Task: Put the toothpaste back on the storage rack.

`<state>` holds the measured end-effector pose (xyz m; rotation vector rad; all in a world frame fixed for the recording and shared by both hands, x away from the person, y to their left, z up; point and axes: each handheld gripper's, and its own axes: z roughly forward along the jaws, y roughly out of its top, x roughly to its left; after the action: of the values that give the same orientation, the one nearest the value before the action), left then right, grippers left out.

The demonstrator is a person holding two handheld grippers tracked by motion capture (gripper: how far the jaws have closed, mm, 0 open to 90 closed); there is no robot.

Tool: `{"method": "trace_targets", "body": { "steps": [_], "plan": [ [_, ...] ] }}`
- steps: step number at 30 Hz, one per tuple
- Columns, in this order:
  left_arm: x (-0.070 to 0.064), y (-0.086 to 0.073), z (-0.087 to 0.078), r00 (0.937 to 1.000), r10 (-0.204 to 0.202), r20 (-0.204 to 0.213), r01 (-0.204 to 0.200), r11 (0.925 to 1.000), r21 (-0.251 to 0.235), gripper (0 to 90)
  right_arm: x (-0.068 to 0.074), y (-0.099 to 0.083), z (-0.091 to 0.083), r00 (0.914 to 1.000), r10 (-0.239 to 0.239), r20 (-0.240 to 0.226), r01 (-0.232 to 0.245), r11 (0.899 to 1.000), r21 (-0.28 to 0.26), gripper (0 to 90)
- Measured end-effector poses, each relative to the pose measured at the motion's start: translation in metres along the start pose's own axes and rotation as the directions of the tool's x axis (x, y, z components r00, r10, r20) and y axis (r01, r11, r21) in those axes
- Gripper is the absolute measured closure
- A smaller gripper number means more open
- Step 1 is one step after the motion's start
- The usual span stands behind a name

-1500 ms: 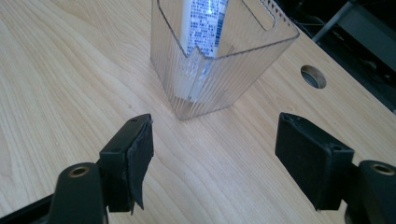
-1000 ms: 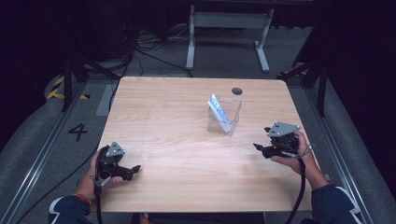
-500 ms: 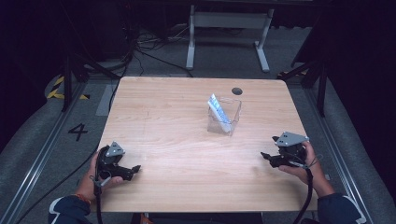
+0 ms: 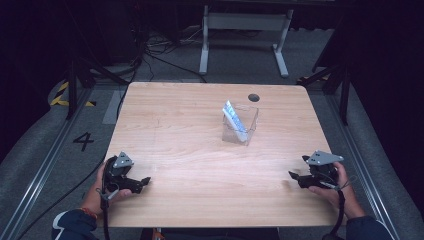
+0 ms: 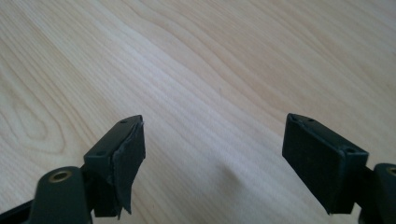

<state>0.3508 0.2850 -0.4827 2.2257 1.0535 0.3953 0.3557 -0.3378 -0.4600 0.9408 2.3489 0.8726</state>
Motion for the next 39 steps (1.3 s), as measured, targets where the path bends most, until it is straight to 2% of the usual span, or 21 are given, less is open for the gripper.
{"method": "trace_targets", "body": {
  "steps": [8,16,17,25,27,33,39],
  "plan": [
    [0.0,0.0,0.0,1.0,0.0,0.0,0.0,1.0,0.0,0.6,-0.006,-0.032,-0.009,0.9936,0.112,0.007,-0.112,0.994,-0.017,19.3],
    [0.0,0.0,0.0,1.0,0.004,-0.005,-0.004,1.0,-0.001,0.6,-0.009,-0.053,-0.014,0.9754,0.22,-0.001,-0.22,0.975,-0.035,16.7],
    [0.0,0.0,0.0,1.0,0.004,-0.006,-0.004,1.0,-0.001,0.6,-0.009,-0.054,-0.014,0.9746,0.224,0.007,-0.224,0.974,-0.033,16.2],
    [0.0,0.0,0.0,1.0,0.004,-0.006,-0.004,1.0,-0.001,0.6,-0.011,-0.055,-0.014,0.9706,0.24,-0.014,-0.241,0.97,-0.025,16.2],
    [-0.001,0.0,0.001,0.9999,-0.007,-0.008,0.007,1.0,-0.005,0.6,-0.011,-0.055,-0.014,0.9708,0.24,-0.012,-0.24,0.971,-0.025,16.0],
    [0.0,0.0,0.001,0.9999,0.003,-0.017,-0.003,1.0,-0.006,0.6,-0.01,-0.054,-0.013,0.9666,0.256,-0.001,-0.256,0.966,-0.024,15.0],
    [-0.001,0.001,0.001,0.9998,-0.009,-0.018,0.009,0.9999,-0.008,0.4,-0.01,-0.054,-0.013,0.9649,0.263,0.005,-0.263,0.965,-0.024,14.5]
  ]
}}
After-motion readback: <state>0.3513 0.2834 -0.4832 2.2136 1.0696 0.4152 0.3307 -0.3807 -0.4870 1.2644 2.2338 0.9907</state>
